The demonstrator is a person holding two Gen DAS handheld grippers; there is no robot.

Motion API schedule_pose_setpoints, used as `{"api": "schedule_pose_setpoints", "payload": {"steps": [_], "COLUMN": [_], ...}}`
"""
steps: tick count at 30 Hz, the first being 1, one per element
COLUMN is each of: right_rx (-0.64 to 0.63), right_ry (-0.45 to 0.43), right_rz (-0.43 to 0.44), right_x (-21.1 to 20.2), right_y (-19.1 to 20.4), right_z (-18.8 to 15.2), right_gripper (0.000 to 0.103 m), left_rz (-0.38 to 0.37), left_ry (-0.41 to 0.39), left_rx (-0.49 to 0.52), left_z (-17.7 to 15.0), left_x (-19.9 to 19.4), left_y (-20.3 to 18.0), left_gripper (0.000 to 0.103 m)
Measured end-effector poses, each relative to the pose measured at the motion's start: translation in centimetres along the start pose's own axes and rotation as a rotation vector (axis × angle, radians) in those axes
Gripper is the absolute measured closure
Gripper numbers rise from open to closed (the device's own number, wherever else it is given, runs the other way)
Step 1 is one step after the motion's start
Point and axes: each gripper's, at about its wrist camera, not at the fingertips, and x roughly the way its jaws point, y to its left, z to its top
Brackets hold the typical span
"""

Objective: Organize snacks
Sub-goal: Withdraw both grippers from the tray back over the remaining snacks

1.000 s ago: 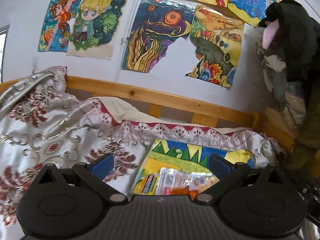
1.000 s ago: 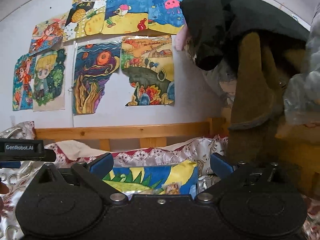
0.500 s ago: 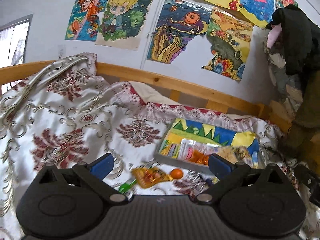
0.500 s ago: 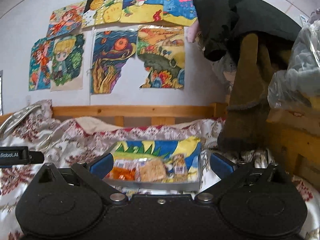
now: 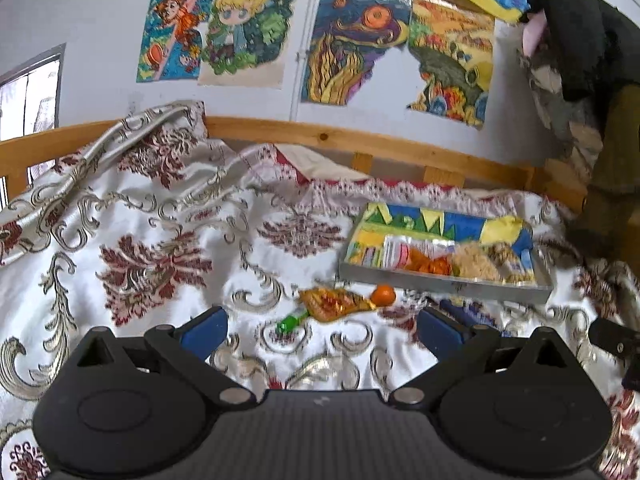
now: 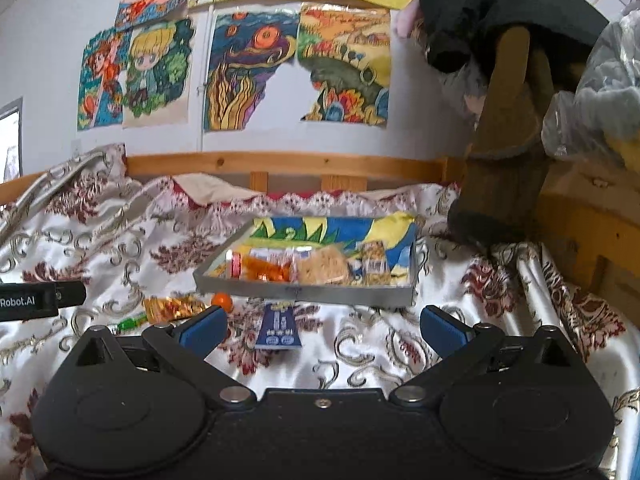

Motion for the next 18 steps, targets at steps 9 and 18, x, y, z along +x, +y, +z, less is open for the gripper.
{"api": "schedule_pose_setpoints", "payload": {"steps": [9, 18], "right_rx": [-0.013, 0.004], "right_ry": [0.029, 0.043], "right_rz": [0.023, 0.031], "right_x": [0.8, 1.9], "right_y": [0.8, 1.2], "right_z": [-0.8, -1.4], "right_gripper": [0.001, 0.001], "left_rz": [0.003, 0.009], "left_ry": [0.034, 0.047], "left_rx": [0.028, 0.040], "left_z": [-1.0, -1.3], "left_x": [0.7, 1.6], "left_y": [0.0, 0.2], "left_gripper": [0.000, 0.000]}}
